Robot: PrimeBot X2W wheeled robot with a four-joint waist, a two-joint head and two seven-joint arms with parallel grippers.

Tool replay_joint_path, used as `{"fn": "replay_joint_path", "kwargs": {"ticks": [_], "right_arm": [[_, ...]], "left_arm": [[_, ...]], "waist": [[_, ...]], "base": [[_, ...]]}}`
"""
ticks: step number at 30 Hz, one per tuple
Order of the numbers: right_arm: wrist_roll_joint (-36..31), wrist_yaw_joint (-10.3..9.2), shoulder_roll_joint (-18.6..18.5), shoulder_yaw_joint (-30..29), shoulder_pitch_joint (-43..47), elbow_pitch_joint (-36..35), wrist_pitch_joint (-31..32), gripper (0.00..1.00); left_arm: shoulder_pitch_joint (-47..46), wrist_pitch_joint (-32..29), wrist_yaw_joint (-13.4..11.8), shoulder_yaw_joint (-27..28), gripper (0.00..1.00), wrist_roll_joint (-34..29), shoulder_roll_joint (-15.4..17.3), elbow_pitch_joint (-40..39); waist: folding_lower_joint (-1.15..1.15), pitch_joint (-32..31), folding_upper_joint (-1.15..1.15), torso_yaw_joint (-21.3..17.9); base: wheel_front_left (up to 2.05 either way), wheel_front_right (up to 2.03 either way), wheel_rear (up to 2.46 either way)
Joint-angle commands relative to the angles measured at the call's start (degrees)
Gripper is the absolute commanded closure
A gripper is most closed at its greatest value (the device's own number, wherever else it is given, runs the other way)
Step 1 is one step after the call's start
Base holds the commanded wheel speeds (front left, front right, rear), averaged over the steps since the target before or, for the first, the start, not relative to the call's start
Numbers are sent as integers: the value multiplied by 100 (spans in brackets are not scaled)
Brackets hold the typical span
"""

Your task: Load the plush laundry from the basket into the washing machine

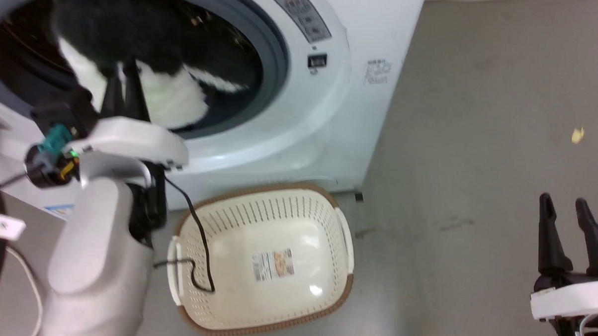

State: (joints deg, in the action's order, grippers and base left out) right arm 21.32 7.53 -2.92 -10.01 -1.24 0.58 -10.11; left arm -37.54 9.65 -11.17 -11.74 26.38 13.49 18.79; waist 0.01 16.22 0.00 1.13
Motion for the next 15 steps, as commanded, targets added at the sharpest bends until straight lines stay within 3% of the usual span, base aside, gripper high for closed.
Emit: {"fn": "replay_joint_path", "kwargs": {"ticks": [1,15], "right_arm": [[-6,-4,4,-12,-102,-46,10,0],[-53,-4,0,-66,-427,-316,35,0]], "left_arm": [[-227,55,-4,45,100,-34,46,85],[-1905,223,-60,238,100,-122,249,857]], "waist": [[-1,352,0,-163],[-1,1455,0,-397]], "base": [[0,0,0],[0,0,0]]}}
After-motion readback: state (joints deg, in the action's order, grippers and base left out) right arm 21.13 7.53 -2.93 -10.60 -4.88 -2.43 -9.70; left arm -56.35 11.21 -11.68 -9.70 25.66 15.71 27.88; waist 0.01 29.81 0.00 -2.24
